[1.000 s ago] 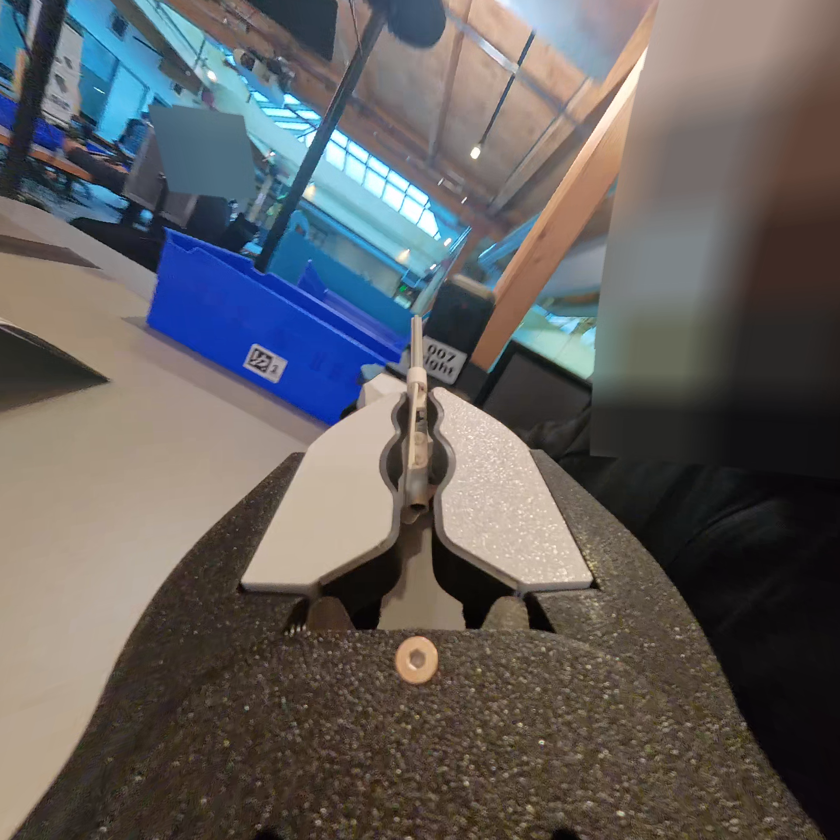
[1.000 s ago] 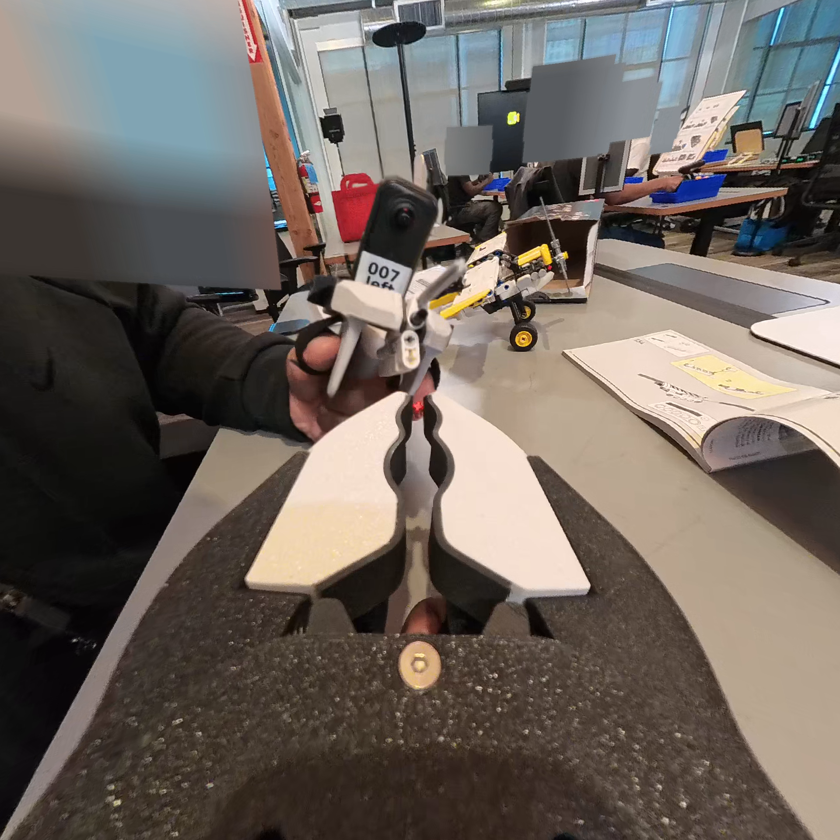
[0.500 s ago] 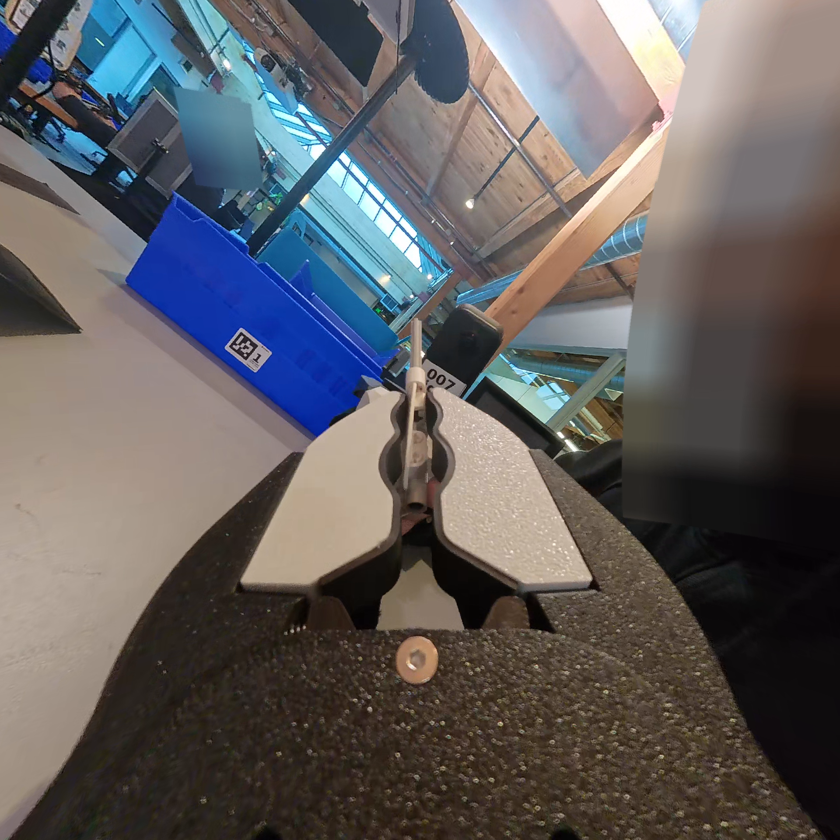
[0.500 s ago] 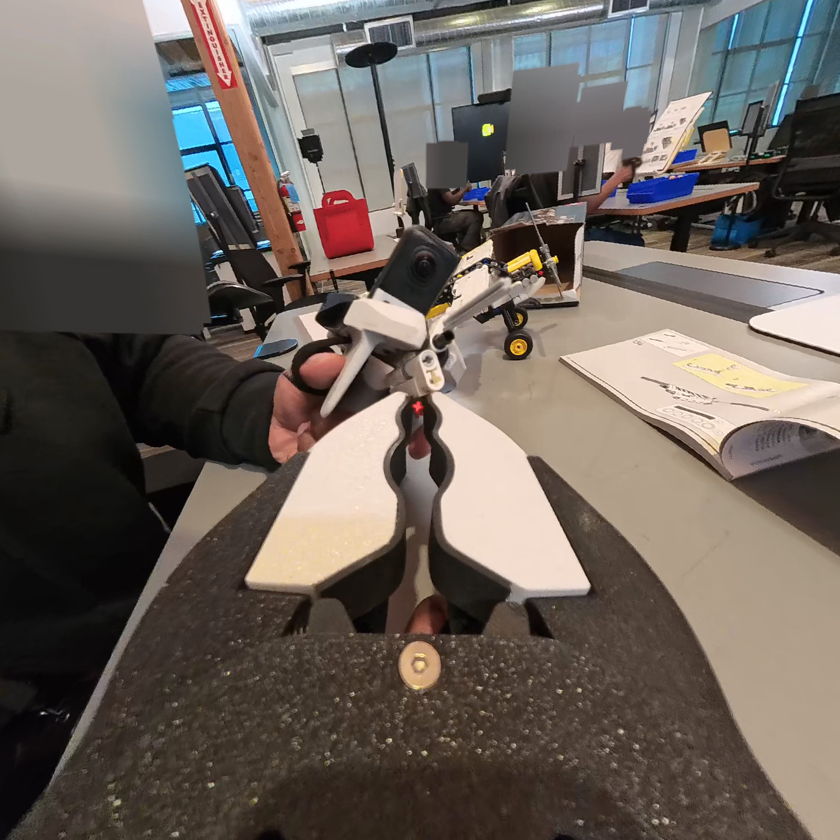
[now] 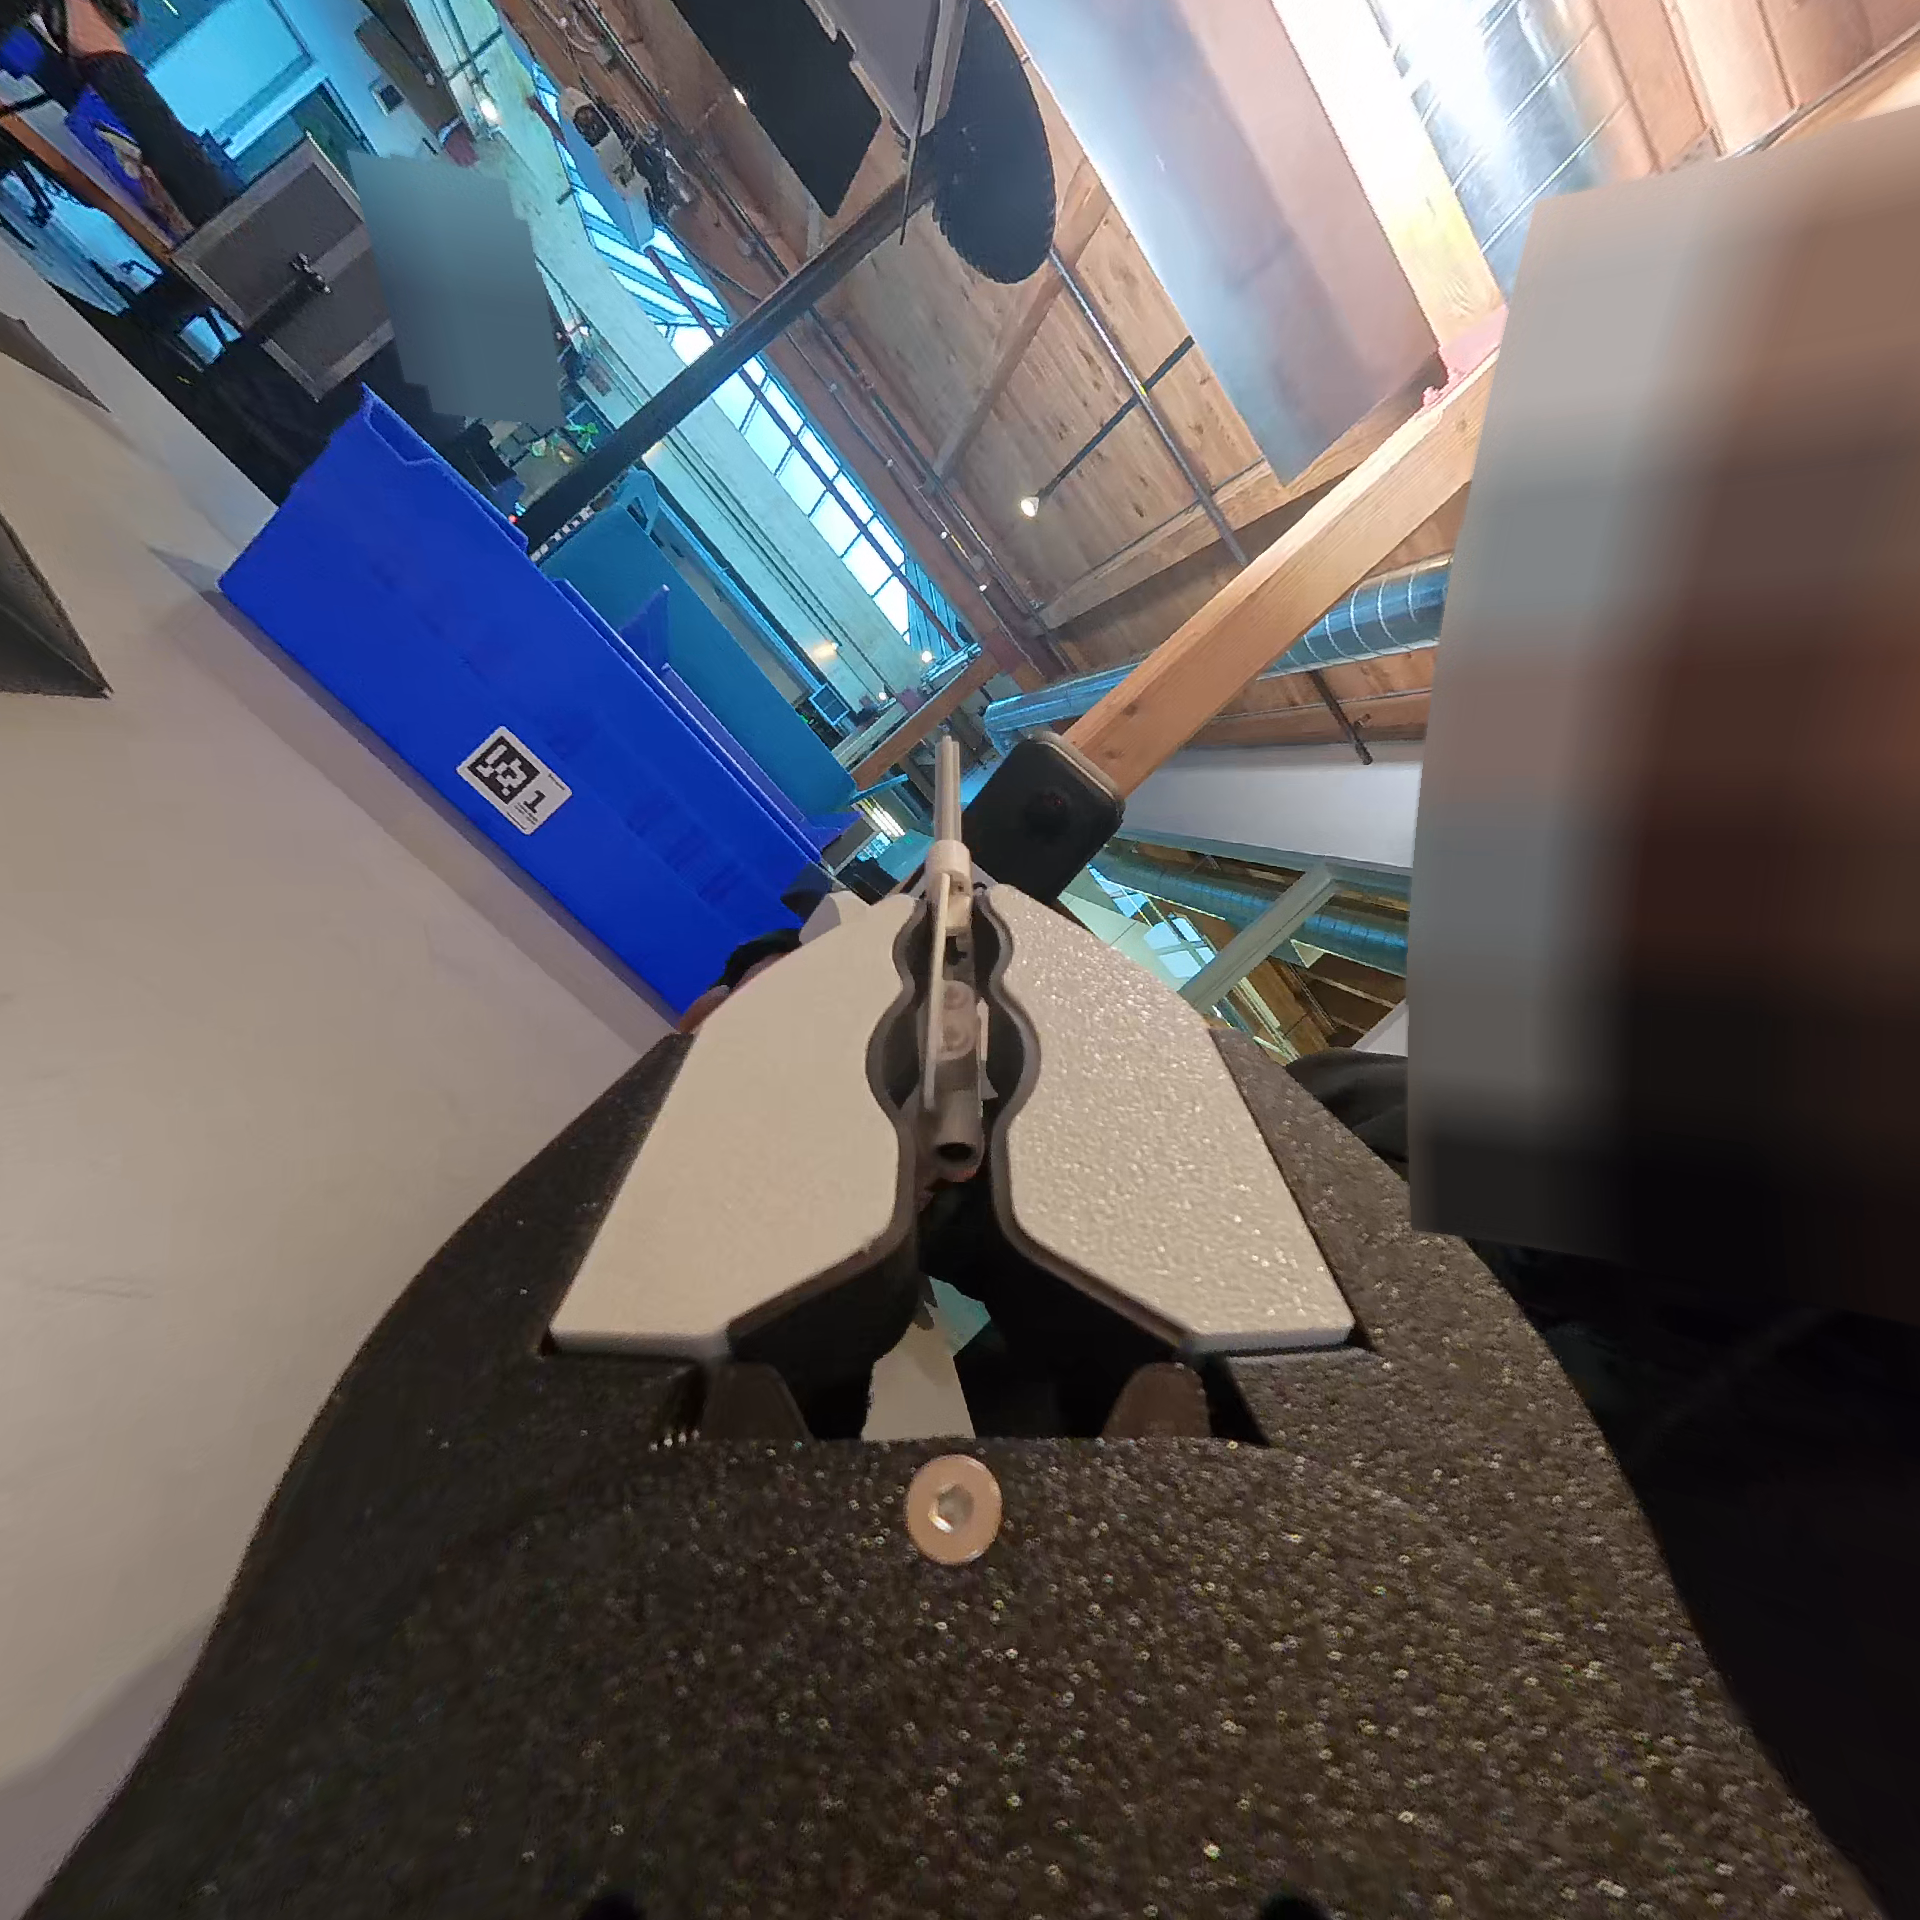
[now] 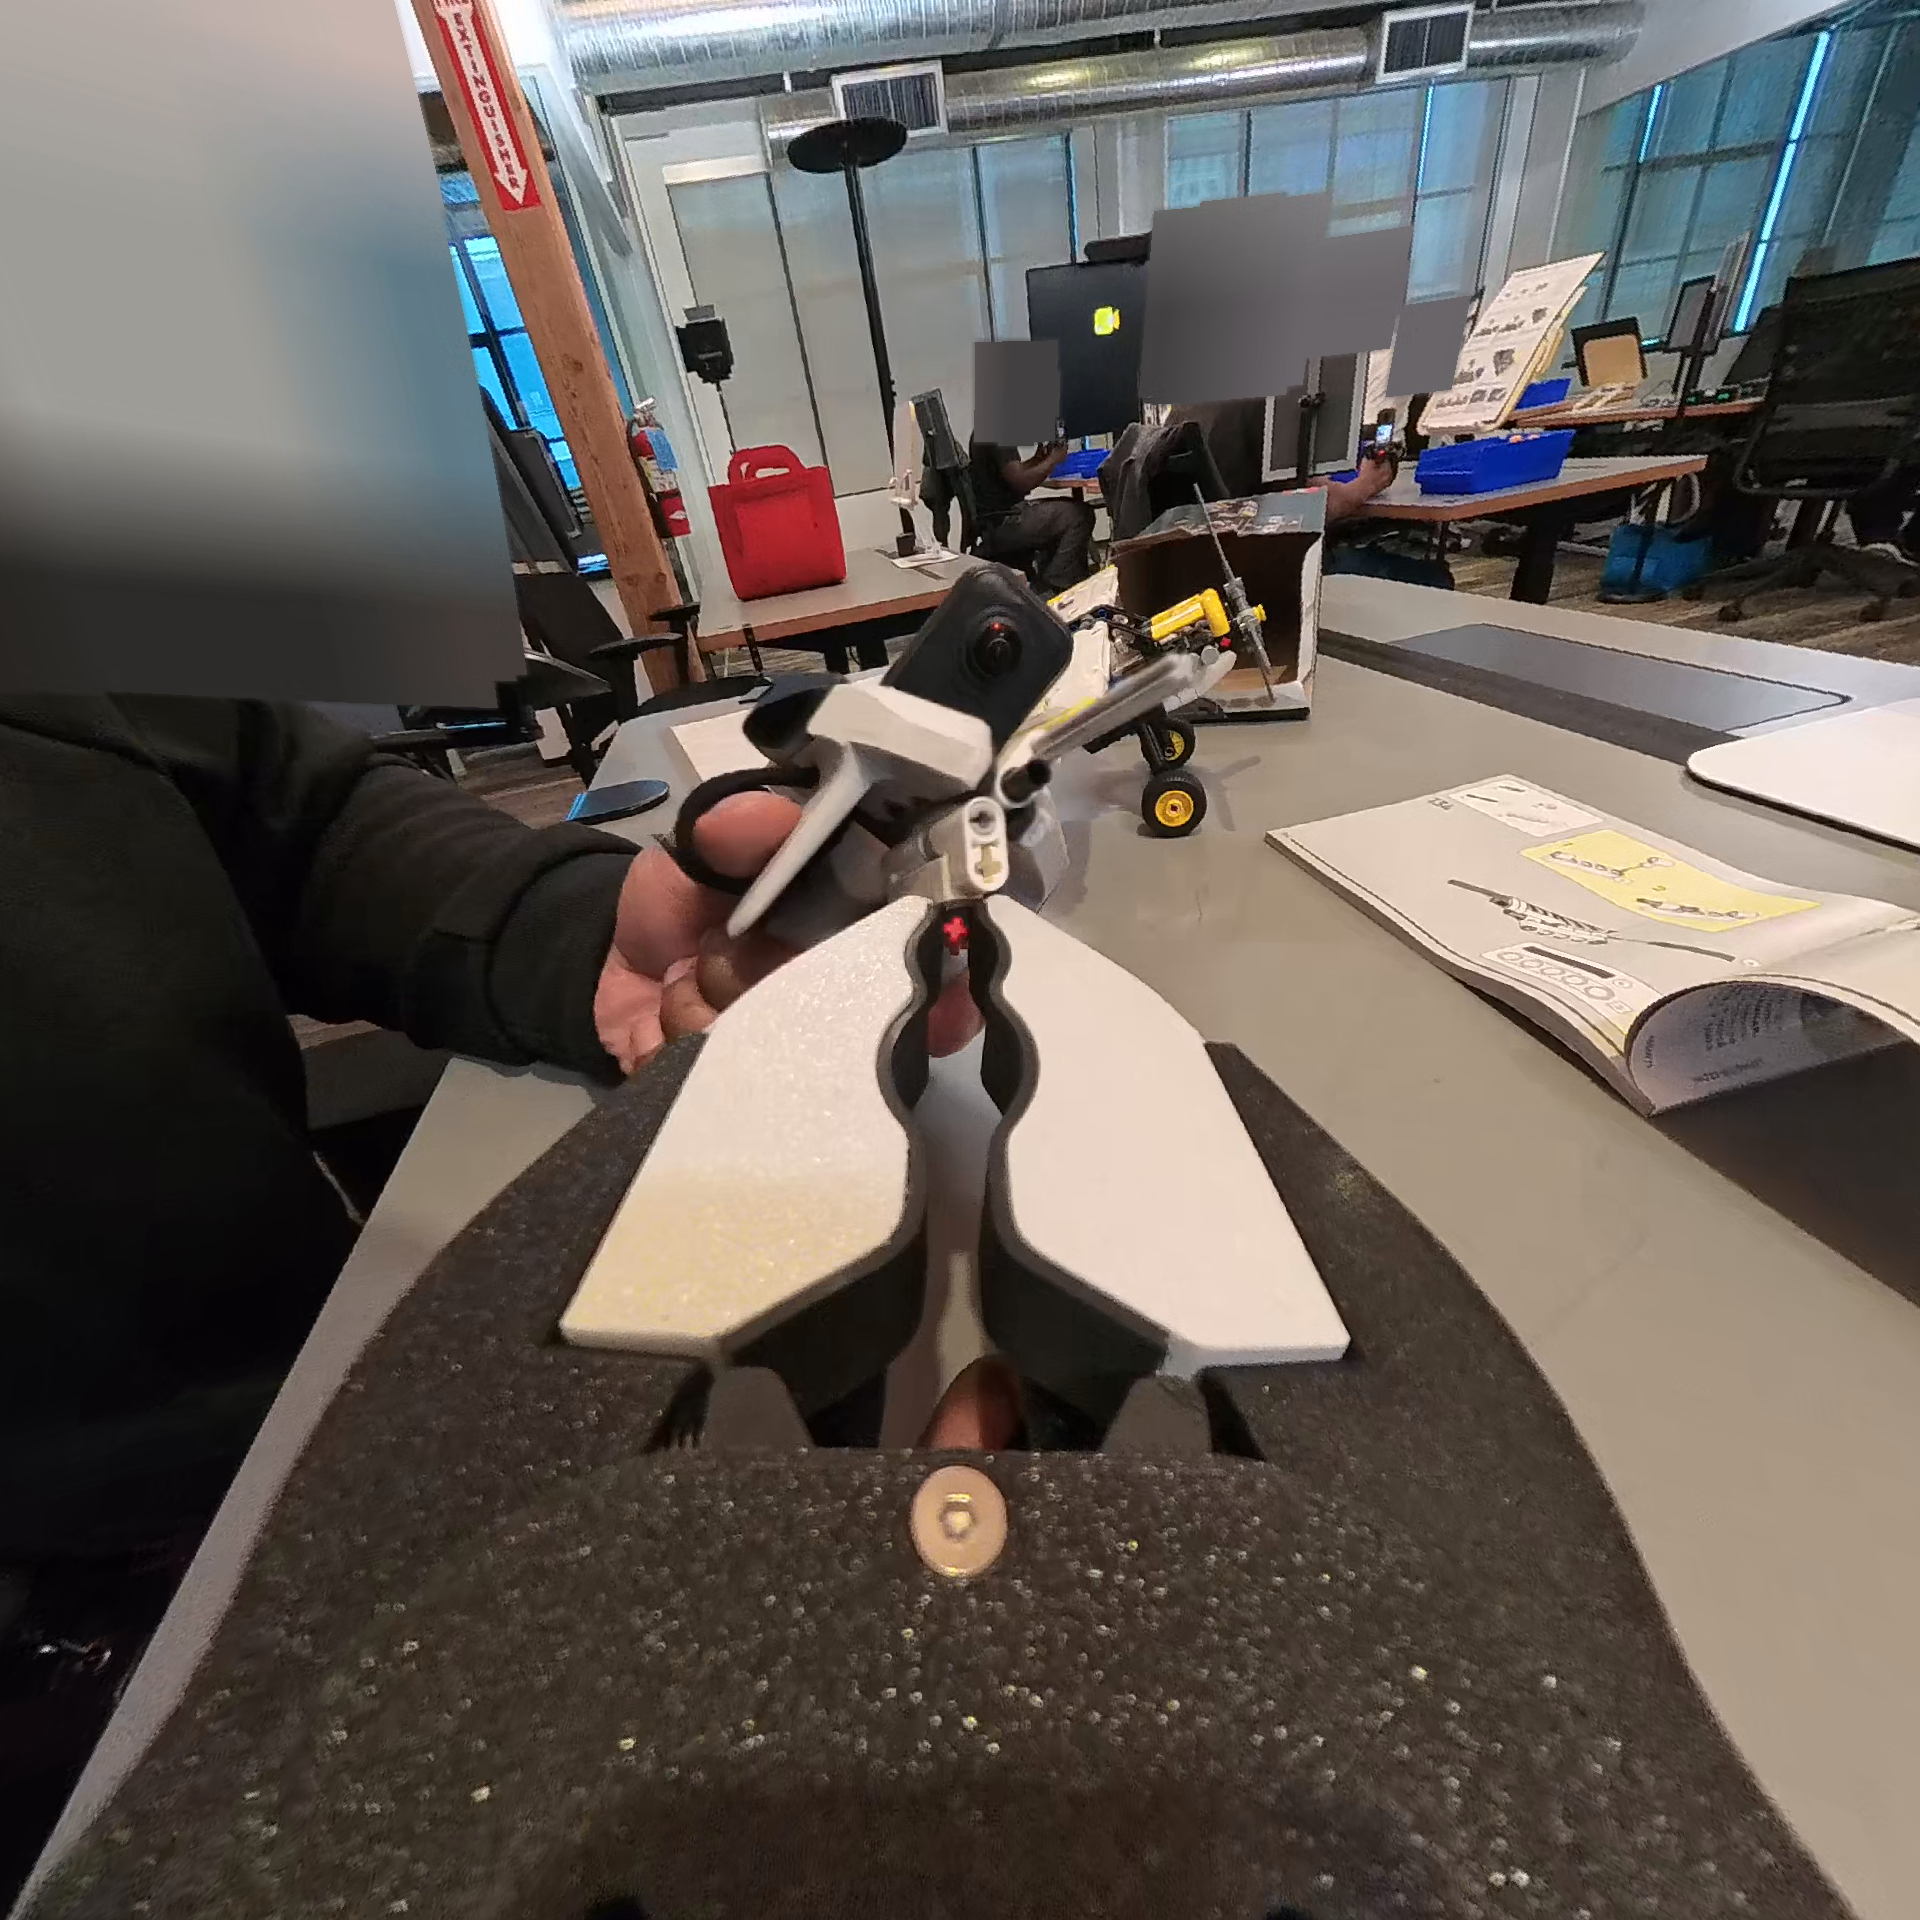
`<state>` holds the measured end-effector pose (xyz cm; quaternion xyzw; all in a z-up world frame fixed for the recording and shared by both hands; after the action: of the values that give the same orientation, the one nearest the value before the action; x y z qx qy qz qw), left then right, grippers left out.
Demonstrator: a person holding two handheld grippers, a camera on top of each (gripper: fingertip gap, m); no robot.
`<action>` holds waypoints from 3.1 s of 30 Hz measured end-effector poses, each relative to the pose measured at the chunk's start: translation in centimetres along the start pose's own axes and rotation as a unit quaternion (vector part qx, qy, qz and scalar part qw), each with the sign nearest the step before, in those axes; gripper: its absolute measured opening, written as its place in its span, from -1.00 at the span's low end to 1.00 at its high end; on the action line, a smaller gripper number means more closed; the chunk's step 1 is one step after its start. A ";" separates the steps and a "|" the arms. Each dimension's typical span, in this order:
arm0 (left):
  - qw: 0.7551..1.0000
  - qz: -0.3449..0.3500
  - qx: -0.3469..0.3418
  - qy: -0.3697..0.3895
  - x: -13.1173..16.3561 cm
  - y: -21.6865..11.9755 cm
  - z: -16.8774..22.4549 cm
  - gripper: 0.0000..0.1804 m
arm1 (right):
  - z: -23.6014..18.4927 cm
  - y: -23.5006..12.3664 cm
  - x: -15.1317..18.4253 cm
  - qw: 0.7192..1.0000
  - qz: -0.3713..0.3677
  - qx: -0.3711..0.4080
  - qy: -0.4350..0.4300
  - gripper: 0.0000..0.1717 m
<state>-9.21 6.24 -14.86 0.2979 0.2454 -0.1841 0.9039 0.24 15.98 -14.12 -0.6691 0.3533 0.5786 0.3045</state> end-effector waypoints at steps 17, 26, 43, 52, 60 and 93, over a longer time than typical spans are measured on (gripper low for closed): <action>0.988 -0.056 -0.086 0.119 -0.1 -0.2 0.5 -0.91 | -0.1 -0.1 0.0 1.000 -0.001 0.000 0.012 -0.95; 0.983 -0.013 -0.089 0.158 -0.7 -0.5 1.0 -0.92 | 0.1 -0.2 -0.1 1.000 0.001 0.001 0.027 -0.95; 0.979 -0.036 -0.081 0.186 0.0 -0.1 1.4 -0.90 | -0.5 0.4 -0.2 0.999 0.002 0.012 0.037 -0.95; 0.985 -0.049 -0.066 0.149 0.0 -0.2 1.2 -0.91 | -0.4 0.2 -0.2 0.999 0.002 0.012 0.038 -0.95; 0.988 -0.074 -0.045 0.127 0.1 -0.2 1.4 -0.92 | -0.6 0.3 -0.1 0.999 -0.005 0.003 0.031 -0.95; 0.965 -0.146 -0.032 0.217 0.7 -0.5 2.3 -0.92 | 0.2 -1.0 -0.8 0.985 0.055 -0.113 0.119 -0.95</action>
<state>-8.18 4.26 -13.87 0.2623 0.4824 -0.2367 0.8016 0.89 16.77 -13.32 -0.7426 0.3561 0.5470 0.1503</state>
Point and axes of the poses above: each gripper's, where its closed fingertips meet, y out along the fingers, x out of its underside, z = x × y across the jaws, the point moved 8 cm from there along -y, back along the fingers, and after that the axes turned 5 degrees about x, right-handed, at the moved point
